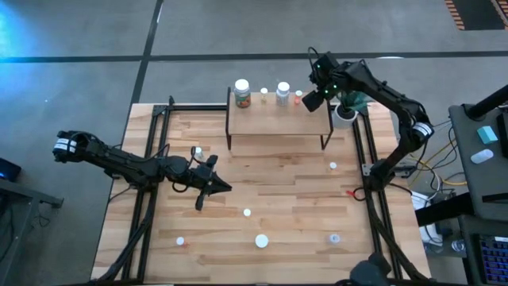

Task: Pick and place medicine bottles onto shelf by color
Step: Put the transparent pill bottle on the shelf, then put the bottom yellow pill bottle on the shelf

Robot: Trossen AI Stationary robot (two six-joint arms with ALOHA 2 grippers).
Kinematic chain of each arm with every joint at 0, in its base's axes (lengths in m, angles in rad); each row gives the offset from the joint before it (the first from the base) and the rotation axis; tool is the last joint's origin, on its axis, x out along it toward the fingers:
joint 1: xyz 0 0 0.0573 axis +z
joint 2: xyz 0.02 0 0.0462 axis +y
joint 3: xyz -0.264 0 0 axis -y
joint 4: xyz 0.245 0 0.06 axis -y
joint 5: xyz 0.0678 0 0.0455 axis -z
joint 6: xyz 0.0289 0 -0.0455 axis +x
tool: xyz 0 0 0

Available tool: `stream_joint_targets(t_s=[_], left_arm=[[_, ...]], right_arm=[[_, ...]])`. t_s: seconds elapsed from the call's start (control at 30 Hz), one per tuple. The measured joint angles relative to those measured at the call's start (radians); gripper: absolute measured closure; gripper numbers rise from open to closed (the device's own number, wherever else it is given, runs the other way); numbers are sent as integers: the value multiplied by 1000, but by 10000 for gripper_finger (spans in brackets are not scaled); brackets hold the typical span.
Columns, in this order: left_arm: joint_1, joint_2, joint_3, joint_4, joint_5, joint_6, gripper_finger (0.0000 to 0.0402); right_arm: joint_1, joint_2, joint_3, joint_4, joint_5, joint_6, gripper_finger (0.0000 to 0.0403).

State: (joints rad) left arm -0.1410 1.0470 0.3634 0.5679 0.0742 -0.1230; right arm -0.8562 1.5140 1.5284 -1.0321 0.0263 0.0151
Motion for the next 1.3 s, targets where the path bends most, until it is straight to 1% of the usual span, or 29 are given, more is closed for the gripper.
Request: stream_joint_targets(t_s=[0.13,0.23,0.37,0.43,0.53,0.6,0.67,0.77,0.87,0.93,1.03,1.13,1.2,1.3], left_arm=[[0,0,-1,0,0,3,391],[0,0,-1,0,-1,6,391],[0,10,-2,2,-1,6,391],[0,23,0,0,-2,-1,391],[-23,68,30,4,-5,3,391],[-60,114,60,4,-4,35,391],[-99,170,97,-1,-4,76,391],[-155,258,171,-1,-4,103,391],[-195,329,246,-12,-4,103,391],[-214,362,287,-53,-7,102,391],[-229,396,340,-161,-65,97,390],[-229,407,388,-288,-120,51,381],[-231,406,408,-373,-136,34,368],[-234,403,422,-432,-138,23,342]], right_arm=[[0,-7,6,-3,1,-9,207],[0,-17,30,-5,29,-16,190],[0,-37,75,-18,35,-18,176],[2,-49,102,-62,22,-26,174],[26,-90,118,-158,22,-50,185],[54,-139,93,-183,22,-67,202],[96,-202,40,-171,21,-68,228],[189,-333,-90,-38,21,-55,273],[309,-468,-253,153,18,-19,319],[398,-547,-366,297,19,1,347],[530,-638,-529,528,19,11,382],[653,-693,-672,745,19,-3,392],[727,-710,-749,870,26,-27,393],[824,-716,-840,1009,43,-53,394]])
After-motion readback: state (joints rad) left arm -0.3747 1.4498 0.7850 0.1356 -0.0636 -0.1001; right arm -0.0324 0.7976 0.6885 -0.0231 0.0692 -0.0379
